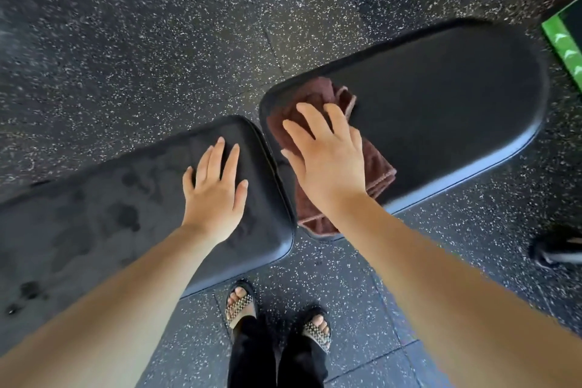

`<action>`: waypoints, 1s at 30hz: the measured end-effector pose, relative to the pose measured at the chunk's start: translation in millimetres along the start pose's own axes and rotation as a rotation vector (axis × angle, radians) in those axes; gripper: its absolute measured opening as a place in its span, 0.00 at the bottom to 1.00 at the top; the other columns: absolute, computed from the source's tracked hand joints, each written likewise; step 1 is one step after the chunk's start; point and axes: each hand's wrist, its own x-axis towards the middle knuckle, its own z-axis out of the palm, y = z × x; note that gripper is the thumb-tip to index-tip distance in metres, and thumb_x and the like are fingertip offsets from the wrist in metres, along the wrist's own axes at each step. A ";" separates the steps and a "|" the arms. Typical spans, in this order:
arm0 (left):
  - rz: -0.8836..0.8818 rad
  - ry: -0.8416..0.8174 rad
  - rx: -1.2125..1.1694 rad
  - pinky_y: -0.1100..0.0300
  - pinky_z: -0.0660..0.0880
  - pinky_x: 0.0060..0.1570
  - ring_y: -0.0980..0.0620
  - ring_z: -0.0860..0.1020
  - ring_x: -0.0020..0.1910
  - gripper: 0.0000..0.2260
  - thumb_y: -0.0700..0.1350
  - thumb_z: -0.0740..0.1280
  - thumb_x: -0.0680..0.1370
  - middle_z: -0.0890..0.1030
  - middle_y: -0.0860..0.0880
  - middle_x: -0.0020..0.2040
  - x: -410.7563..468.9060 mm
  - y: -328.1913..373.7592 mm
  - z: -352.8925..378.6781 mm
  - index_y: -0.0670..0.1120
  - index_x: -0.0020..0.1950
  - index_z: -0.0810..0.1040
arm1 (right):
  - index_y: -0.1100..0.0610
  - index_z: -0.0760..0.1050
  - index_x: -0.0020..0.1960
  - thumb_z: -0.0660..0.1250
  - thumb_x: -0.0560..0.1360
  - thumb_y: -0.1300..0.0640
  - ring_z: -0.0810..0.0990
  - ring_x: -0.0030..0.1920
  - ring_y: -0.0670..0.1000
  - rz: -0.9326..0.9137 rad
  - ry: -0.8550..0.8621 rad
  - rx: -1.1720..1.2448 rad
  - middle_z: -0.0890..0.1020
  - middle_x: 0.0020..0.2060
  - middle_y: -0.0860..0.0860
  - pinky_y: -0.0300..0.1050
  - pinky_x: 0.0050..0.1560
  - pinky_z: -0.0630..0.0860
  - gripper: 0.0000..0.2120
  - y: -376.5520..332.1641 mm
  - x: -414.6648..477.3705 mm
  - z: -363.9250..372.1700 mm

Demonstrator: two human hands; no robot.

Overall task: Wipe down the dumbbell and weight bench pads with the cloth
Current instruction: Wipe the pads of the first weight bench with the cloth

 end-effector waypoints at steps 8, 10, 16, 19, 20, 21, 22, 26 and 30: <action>0.012 -0.052 0.040 0.44 0.49 0.72 0.50 0.44 0.76 0.28 0.55 0.51 0.80 0.43 0.49 0.78 -1.8 -3.7 -3.5 0.50 0.77 0.46 | 0.47 0.78 0.58 0.66 0.73 0.48 0.72 0.64 0.57 -0.088 -0.056 -0.137 0.75 0.64 0.48 0.58 0.61 0.68 0.14 -18.4 -43.2 10.8; 0.034 -0.053 0.048 0.45 0.50 0.72 0.49 0.44 0.76 0.28 0.55 0.51 0.80 0.43 0.49 0.78 -5.7 -6.7 -2.3 0.50 0.77 0.46 | 0.47 0.75 0.63 0.62 0.77 0.47 0.65 0.69 0.57 -0.070 -0.112 -0.124 0.70 0.69 0.48 0.67 0.68 0.55 0.15 -26.7 -26.0 15.7; 0.083 -0.055 0.032 0.47 0.50 0.72 0.48 0.46 0.76 0.27 0.53 0.54 0.80 0.46 0.48 0.78 -31.4 -13.5 1.2 0.49 0.77 0.50 | 0.49 0.70 0.67 0.58 0.79 0.50 0.56 0.74 0.58 -0.055 -0.179 -0.116 0.62 0.74 0.50 0.61 0.65 0.61 0.17 -30.0 -26.8 20.5; 0.060 -0.062 0.008 0.45 0.51 0.72 0.46 0.47 0.76 0.28 0.53 0.55 0.80 0.47 0.47 0.78 -37.3 -8.0 0.6 0.48 0.77 0.51 | 0.50 0.74 0.63 0.63 0.77 0.52 0.64 0.71 0.59 -0.058 -0.134 -0.078 0.69 0.70 0.52 0.57 0.58 0.68 0.16 -26.4 -41.7 10.5; 0.042 -0.064 -0.003 0.45 0.52 0.72 0.45 0.47 0.76 0.28 0.53 0.56 0.80 0.47 0.47 0.78 -38.7 -4.9 0.5 0.48 0.77 0.52 | 0.50 0.76 0.62 0.66 0.75 0.53 0.66 0.69 0.60 -0.060 -0.121 -0.075 0.71 0.68 0.52 0.56 0.56 0.70 0.16 -24.5 -47.0 8.0; 0.021 -0.068 -0.015 0.44 0.52 0.72 0.45 0.47 0.76 0.28 0.53 0.56 0.80 0.47 0.47 0.78 -40.1 -1.5 0.1 0.48 0.77 0.52 | 0.50 0.77 0.61 0.68 0.73 0.54 0.69 0.67 0.60 -0.062 -0.102 -0.074 0.73 0.66 0.53 0.55 0.53 0.72 0.16 -21.7 -52.5 5.6; 0.006 -0.074 -0.028 0.43 0.52 0.72 0.45 0.47 0.76 0.28 0.53 0.56 0.80 0.48 0.47 0.78 -41.8 2.8 -0.1 0.48 0.77 0.53 | 0.50 0.78 0.59 0.71 0.71 0.54 0.72 0.64 0.60 -0.059 -0.079 -0.069 0.75 0.64 0.53 0.54 0.49 0.74 0.17 -16.7 -58.1 1.7; 0.095 -0.072 -0.088 0.43 0.54 0.72 0.45 0.51 0.76 0.26 0.51 0.57 0.80 0.50 0.48 0.78 -47.6 25.2 -4.4 0.50 0.76 0.55 | 0.51 0.80 0.57 0.75 0.67 0.56 0.76 0.58 0.63 -0.004 0.050 -0.039 0.78 0.62 0.54 0.55 0.44 0.76 0.18 18.0 -70.8 -20.5; 0.238 0.002 -0.160 0.48 0.54 0.73 0.44 0.54 0.75 0.26 0.49 0.58 0.79 0.54 0.45 0.77 -37.4 62.1 -16.0 0.48 0.76 0.56 | 0.50 0.76 0.62 0.67 0.75 0.53 0.70 0.63 0.63 0.249 0.198 -0.054 0.72 0.67 0.52 0.59 0.53 0.72 0.15 73.9 -52.0 -57.7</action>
